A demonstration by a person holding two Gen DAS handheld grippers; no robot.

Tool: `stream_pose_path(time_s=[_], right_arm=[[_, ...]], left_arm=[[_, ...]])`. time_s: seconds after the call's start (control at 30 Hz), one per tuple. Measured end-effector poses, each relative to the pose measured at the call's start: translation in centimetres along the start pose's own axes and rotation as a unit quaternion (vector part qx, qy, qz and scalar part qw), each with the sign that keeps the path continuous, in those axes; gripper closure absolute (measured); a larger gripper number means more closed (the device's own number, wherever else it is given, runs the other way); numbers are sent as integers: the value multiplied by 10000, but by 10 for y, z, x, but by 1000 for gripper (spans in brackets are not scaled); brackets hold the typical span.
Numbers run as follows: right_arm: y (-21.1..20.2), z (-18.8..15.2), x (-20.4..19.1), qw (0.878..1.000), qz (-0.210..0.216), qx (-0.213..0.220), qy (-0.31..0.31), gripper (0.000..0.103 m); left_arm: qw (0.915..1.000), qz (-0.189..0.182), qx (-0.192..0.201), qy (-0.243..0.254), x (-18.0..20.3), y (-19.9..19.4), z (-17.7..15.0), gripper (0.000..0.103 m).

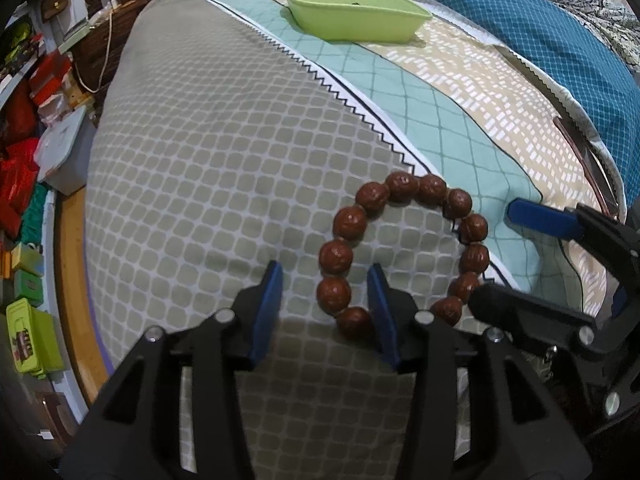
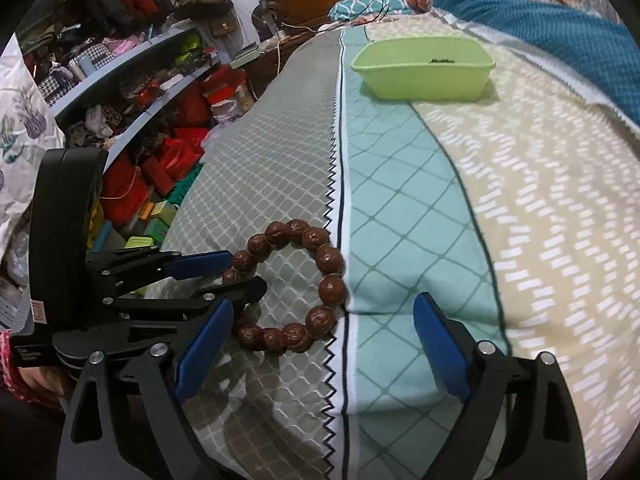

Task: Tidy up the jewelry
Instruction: 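Move both grippers to the brown wooden-bead bracelet on the bed, then grasp the brown wooden-bead bracelet with the right gripper while the left gripper pinches it too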

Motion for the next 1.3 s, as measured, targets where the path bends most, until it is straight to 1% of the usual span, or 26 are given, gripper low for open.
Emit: stream_pose_path(time_s=[0.1,0.2,0.27,0.37,0.43,0.5,0.57,0.63,0.7,0.8,0.87,0.97,1.0,1.03,1.13,1.17,1.2,1.23,1.27,1.3], right_arm=[[2,2,2,9999,-129,-3,-49,50],[3,0,2,9998,-166,-20,-79,57],[4,1,3,9998,-197,-32,-98,61],[3,3,-1,9997,-133,-72,-215,64],[-1,4,-6,9991,-103,-31,-405,68],[-6,4,-11,9985,-180,72,-515,71],[-7,8,-10,9979,-300,124,-554,75],[-2,10,-5,9984,-314,45,-479,81],[3,10,-2,9986,-296,-57,-429,84],[7,9,-1,9986,-291,-116,-432,89],[9,9,0,9986,-288,-140,-423,92],[17,8,3,9986,-275,-242,-384,101],[21,7,3,9985,-297,-270,-372,103],[23,7,4,9985,-296,-285,-375,103],[22,8,5,9986,-257,-255,-378,103],[19,8,6,9989,-235,-217,-353,103],[15,10,7,9994,-158,-145,-287,103],[11,11,10,9996,-136,-71,-234,103],[4,14,15,9997,-169,56,-160,103],[0,17,20,9996,-209,127,-108,103]], left_arm=[[9999,12,2,103,6,2,1,51],[9999,39,5,148,9,4,3,49],[9999,-15,20,127,8,4,4,49],[9995,-280,144,13,2,-4,4,49],[9991,-369,216,-68,-6,-10,3,49],[9982,-524,265,-150,-11,-16,2,50],[9971,-674,331,-132,-9,-21,3,53],[9975,-622,325,-21,-4,-22,3,55],[9979,-622,177,74,2,-15,2,62],[9982,-602,-12,48,3,-4,-3,64],[9984,-558,-14,67,4,-4,-4,64],[9989,-456,-49,129,6,1,-6,64],[9988,-461,-48,139,6,2,-6,60],[9980,-623,-53,133,7,4,-6,55],[9978,-640,-51,138,8,3,-5,54],[9986,-503,-40,149,8,1,-3,67],[9989,-445,-15,159,6,-1,-1,85],[9985,-524,12,158,8,-4,5,88],[9974,-702,19,130,8,-6,10,88],[9954,-957,22,85,12,-9,18,88]])
Point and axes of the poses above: each gripper's, at about its wrist camera, not at the fingertips, and y roughly the way its jaws point, x to its right, z to its top, the point moved 6 cm from there along y, roughly the way its jaws point, and after that the axes turned 10 degrees about -x, right-handed, at the moved point
